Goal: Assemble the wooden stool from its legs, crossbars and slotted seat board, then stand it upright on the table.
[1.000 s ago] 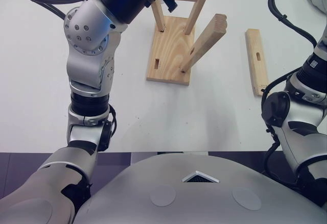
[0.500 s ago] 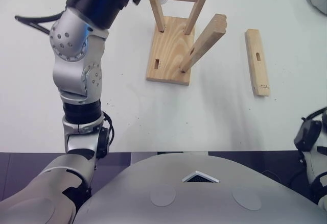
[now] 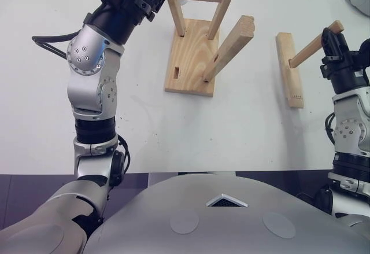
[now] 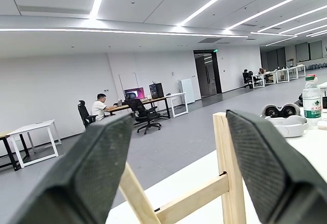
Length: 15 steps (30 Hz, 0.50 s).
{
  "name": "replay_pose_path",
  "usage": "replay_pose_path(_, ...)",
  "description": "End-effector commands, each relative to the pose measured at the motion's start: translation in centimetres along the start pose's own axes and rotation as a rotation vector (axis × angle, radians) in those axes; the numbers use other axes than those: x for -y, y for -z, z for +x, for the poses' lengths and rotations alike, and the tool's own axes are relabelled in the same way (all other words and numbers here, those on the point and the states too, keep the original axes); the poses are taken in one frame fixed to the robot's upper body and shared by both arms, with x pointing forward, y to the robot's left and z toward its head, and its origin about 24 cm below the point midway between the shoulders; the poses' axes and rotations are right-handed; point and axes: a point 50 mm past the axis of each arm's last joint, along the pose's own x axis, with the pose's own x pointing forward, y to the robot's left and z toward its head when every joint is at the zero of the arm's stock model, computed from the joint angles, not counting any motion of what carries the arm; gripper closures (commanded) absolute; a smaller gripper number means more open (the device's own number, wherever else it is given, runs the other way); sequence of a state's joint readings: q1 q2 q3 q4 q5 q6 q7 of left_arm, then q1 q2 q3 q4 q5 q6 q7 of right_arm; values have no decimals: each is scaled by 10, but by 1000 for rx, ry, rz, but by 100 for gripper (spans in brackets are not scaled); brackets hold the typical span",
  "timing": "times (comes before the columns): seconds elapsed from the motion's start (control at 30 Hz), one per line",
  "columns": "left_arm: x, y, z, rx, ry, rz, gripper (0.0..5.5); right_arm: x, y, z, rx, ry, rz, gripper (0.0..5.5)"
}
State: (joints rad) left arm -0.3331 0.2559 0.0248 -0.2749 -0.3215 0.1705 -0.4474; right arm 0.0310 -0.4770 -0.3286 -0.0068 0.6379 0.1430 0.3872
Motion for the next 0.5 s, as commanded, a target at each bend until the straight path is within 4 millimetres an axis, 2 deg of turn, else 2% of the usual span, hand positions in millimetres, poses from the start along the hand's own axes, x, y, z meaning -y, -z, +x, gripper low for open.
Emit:
replay_pose_path(0.03,2,-1,5,1,9,-5,220,0,3,7,22,9,-17,508)
replay_pose_path(0.27,3,-2,9,2,37,-7,220,-4,14,12,48,42,2,508)
replay_pose_path(0.5,3,-3,13,6,59,-3,220,-2,28,8,23,73,-22,508)
